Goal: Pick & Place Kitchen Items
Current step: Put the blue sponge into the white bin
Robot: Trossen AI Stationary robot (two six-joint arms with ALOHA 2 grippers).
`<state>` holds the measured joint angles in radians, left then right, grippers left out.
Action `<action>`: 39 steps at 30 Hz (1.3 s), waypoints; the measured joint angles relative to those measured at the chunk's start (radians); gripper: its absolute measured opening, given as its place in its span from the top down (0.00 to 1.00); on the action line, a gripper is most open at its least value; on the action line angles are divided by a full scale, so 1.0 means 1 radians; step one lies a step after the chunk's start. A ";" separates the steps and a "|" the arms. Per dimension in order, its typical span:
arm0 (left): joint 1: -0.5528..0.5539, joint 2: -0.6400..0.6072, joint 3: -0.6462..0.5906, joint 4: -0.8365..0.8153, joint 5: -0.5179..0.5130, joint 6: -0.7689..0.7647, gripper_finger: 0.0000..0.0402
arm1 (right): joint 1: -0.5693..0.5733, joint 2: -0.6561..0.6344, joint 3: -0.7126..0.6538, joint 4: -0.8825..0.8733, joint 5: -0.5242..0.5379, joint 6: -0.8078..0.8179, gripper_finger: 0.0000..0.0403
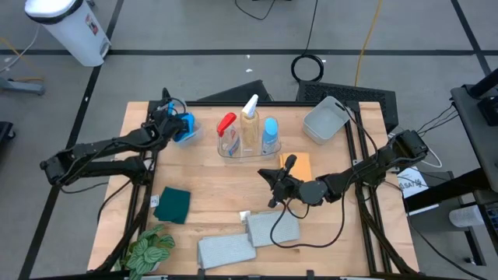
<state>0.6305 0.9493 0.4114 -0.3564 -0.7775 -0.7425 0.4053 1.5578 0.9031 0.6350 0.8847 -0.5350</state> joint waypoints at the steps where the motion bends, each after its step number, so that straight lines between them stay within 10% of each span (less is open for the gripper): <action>1: 0.001 0.000 0.000 0.000 0.000 0.000 0.91 | 0.000 0.000 0.000 0.000 0.000 0.000 0.99; 22: 0.004 0.000 0.000 -0.008 0.021 0.003 0.57 | 0.000 0.000 0.000 0.000 0.000 0.000 0.99; 39: 0.004 0.000 0.000 0.020 0.105 0.060 0.58 | 0.000 0.000 0.000 0.000 0.000 0.000 0.99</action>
<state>0.6346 0.9493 0.4114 -0.3359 -0.6726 -0.6823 0.4053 1.5578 0.9031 0.6346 0.8846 -0.5350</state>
